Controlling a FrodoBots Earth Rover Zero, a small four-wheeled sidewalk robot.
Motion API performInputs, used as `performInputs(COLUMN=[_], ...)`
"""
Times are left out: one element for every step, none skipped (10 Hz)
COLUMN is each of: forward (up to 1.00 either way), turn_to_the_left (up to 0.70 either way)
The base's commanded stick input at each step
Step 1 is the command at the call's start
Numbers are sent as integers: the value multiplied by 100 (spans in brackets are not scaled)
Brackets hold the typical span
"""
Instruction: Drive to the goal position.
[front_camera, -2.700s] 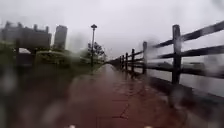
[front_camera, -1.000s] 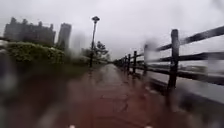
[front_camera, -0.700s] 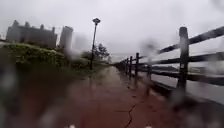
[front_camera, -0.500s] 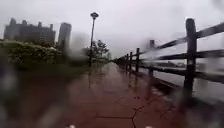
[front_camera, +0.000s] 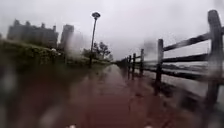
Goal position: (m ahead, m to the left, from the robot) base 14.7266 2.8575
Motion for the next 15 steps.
performInputs(forward=[100,100,100,100,100,97,6,0,0,0,0,100,100,100,100], turn_to_the_left=[0,0,0,0,0,0,0,0,0,0,0,0,0,0,0])
